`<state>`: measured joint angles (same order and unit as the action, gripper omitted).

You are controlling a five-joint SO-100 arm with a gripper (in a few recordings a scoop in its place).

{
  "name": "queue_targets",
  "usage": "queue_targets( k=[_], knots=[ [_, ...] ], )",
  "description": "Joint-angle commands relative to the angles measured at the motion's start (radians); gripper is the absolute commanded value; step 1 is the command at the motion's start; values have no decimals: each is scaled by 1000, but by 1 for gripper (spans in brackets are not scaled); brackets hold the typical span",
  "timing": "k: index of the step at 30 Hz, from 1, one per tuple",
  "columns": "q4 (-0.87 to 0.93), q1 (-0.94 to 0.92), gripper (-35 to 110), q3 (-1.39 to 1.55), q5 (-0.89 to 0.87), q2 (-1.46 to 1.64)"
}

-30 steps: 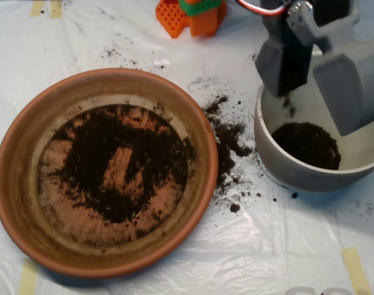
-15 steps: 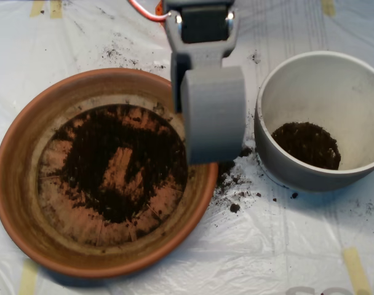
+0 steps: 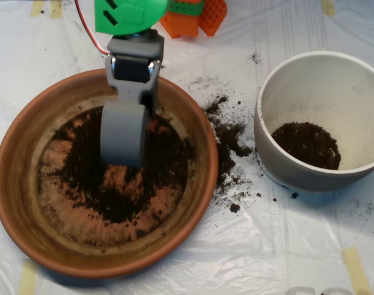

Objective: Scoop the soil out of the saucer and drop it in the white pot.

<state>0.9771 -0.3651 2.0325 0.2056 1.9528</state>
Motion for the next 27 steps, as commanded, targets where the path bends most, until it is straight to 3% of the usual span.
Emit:
queue_targets(
  k=[1, 10, 27],
  knots=[
    [-89, -86, 42, 87, 21, 69],
    [-290, -232, 44, 140, -12, -175],
    [-52, -199, 42, -219, 18, -483]
  ],
)
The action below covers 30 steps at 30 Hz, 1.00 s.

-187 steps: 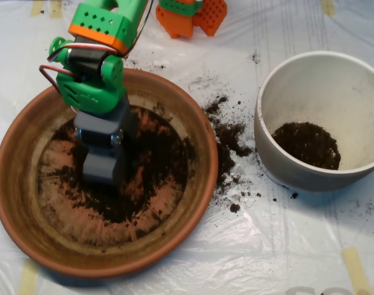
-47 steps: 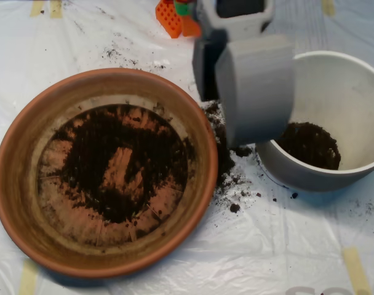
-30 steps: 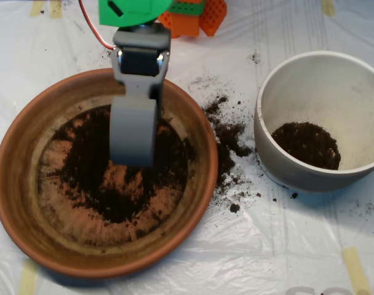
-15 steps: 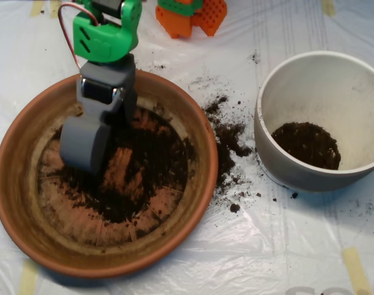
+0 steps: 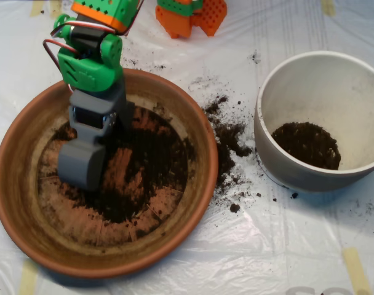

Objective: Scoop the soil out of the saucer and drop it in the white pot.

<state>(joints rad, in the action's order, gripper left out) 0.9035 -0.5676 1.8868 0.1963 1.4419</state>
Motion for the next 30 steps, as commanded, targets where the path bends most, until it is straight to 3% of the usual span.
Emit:
queue_targets(
  k=[1, 11, 14, 19, 30],
  knots=[
    [17, 0, 41, -69, 32, 28],
    [101, -78, 30, -233, 17, -97],
    [91, -89, 16, -233, 2, -100],
    [83, -84, 4, -236, -2, -98],
    [121, 25, -1, -236, -31, 29]
  ],
)
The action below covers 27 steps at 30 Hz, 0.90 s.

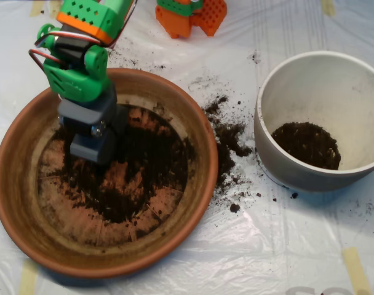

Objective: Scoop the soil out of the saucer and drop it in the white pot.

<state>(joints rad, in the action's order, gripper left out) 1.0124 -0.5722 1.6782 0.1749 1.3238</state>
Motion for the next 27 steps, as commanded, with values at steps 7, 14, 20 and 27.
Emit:
queue_targets(
  k=[7, 14, 20, 27],
  knots=[
    [-29, 138, -1, 38, -15, 350],
    [46, 215, -1, 34, 3, 531],
    [114, 288, -1, -32, 18, 629],
    [278, 456, -1, -284, 3, 617]
  ],
)
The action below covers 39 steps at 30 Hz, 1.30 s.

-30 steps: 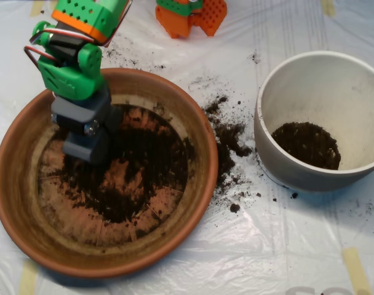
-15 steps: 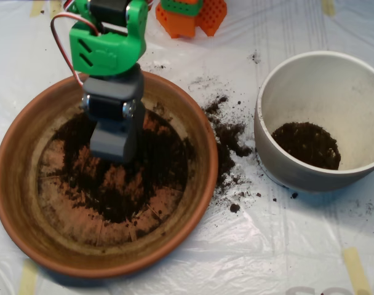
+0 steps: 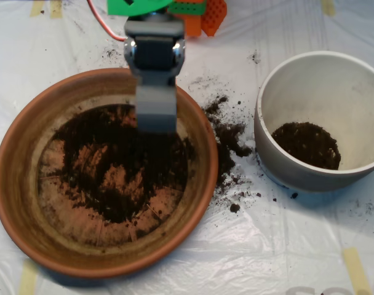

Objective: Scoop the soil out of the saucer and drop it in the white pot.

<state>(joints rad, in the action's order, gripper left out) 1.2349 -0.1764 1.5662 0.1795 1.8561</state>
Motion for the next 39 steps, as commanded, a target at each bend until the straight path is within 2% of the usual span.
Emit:
queue_targets(
  k=[1, 6, 16, 24, 30, 39],
  knots=[
    [72, 92, -1, -198, -3, 81],
    [156, 268, -1, -328, -20, 41],
    [187, 551, -1, -459, -11, -91],
    [250, 632, 2, -617, 3, -224],
    [268, 640, 29, -614, 11, -221],
    [296, 641, 29, -612, 6, -213]
  ],
)
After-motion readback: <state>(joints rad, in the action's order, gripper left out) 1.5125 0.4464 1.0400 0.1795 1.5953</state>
